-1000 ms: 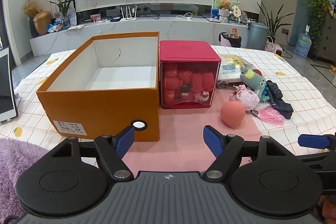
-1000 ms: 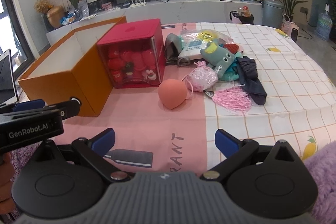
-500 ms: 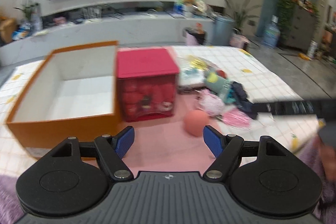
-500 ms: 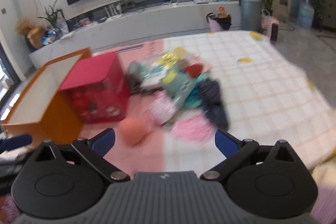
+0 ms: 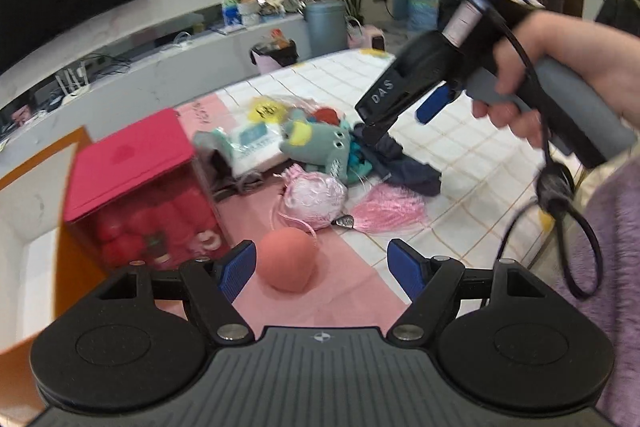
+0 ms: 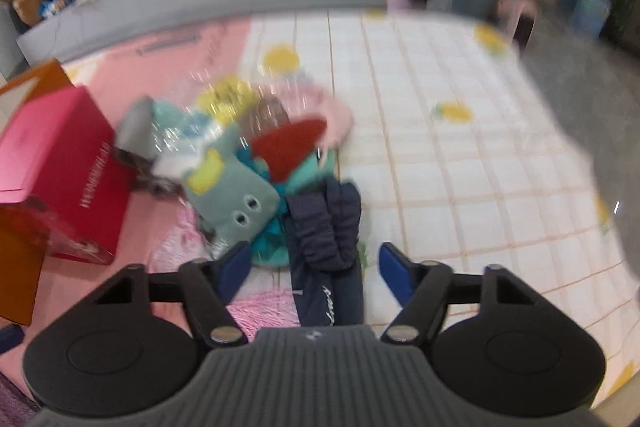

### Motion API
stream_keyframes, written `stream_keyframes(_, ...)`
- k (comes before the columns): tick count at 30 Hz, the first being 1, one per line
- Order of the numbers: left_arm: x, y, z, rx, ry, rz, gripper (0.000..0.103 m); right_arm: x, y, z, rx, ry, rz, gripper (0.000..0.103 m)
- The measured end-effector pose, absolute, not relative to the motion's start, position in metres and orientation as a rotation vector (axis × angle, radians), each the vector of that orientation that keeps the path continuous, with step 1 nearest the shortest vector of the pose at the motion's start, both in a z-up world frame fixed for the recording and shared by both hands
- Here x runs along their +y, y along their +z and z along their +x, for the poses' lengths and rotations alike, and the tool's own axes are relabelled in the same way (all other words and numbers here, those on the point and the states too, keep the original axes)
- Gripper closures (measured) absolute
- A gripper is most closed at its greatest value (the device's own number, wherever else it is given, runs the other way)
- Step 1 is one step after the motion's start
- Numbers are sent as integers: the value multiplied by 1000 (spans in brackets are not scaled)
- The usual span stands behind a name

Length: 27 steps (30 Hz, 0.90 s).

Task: Organize soft objects
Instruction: 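Grasp the peach sponge ball with the left tool while the right tool grasps the navy cloth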

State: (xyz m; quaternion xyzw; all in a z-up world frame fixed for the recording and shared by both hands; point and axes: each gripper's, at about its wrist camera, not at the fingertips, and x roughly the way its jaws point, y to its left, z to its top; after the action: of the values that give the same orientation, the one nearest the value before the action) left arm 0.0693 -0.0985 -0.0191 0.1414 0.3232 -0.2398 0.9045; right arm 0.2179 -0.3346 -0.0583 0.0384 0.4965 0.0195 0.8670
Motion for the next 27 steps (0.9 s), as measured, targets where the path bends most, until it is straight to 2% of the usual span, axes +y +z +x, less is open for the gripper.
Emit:
stream_keyframes(1, -102, -23, 74, 678, -504, 304, 15, -339, -65, 225, 1060, 38, 112, 45)
stream_keyframes(7, -105, -43, 101, 700, -528, 302, 15, -348, -88, 238, 1114, 39, 146, 46)
stream_keyframes(10, -106, -55, 115, 730, -532, 321, 15, -344, -97, 242, 1131, 84, 141, 51)
stream_keyframes(14, -104, -70, 126, 732, -504, 322, 15, -340, -99, 245, 1086, 128, 127, 52)
stream_keyframes(15, -105, -71, 127, 717, -505, 339, 15, -339, -100, 245, 1085, 131, 120, 53)
stream_keyframes(17, -107, -73, 128, 697, -503, 365, 15, -339, -100, 245, 1075, 127, 92, 67)
stream_keyframes(25, -108, -86, 135, 698, -435, 413, 15, -344, -93, 235, 1089, 117, 63, 80)
stream_keyframes(27, -104, -88, 139, 714, -417, 391, 21, -349, -90, 227, 1105, 93, 63, 80)
